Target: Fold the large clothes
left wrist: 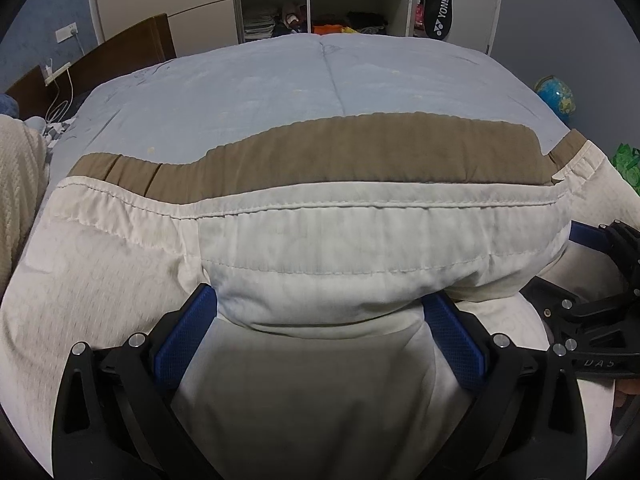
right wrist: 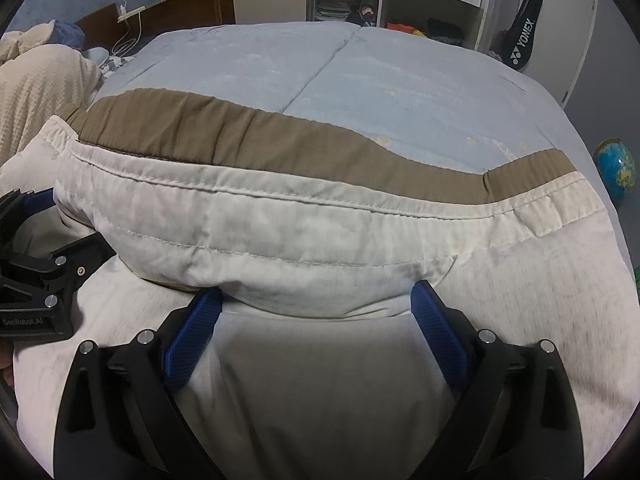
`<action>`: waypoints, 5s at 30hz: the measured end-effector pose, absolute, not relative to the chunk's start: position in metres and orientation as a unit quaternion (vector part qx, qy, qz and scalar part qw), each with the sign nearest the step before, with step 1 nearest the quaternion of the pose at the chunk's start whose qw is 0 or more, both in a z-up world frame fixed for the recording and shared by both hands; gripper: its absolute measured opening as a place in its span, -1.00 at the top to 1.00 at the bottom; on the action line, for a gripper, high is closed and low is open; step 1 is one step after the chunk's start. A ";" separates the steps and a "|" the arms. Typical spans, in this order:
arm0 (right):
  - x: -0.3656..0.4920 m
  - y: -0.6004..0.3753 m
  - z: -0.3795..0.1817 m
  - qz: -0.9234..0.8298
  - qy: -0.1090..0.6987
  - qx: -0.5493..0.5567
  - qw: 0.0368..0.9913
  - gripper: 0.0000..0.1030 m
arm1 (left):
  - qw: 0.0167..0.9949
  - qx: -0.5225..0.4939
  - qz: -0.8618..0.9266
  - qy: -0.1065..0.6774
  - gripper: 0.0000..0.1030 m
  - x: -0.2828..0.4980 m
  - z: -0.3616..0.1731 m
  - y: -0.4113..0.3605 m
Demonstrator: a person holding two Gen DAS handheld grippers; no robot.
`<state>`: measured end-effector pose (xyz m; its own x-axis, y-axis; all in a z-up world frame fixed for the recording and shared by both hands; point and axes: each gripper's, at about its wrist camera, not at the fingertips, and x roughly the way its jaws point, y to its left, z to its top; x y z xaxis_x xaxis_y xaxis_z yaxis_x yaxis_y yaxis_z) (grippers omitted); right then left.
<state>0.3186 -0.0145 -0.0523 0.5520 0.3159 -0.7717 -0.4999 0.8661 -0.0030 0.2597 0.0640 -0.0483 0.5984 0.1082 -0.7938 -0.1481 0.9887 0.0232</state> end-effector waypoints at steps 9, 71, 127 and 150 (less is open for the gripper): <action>0.309 -0.040 -0.023 0.273 0.387 -0.048 0.879 -0.74 | 0.898 -0.079 0.014 0.432 -0.75 0.256 -0.002 0.091; 0.077 -0.230 -0.003 0.220 0.392 0.035 0.892 -0.70 | 0.908 -0.101 0.057 0.403 -0.87 -0.016 0.011 0.064; 0.034 -0.203 -0.007 0.232 0.351 -0.037 0.906 -0.70 | 0.917 -0.025 0.074 0.392 -0.87 -0.029 0.001 0.025; 0.035 -0.203 -0.009 0.232 0.353 -0.038 0.905 -0.70 | 0.917 -0.024 0.071 0.392 -0.87 -0.029 0.001 0.021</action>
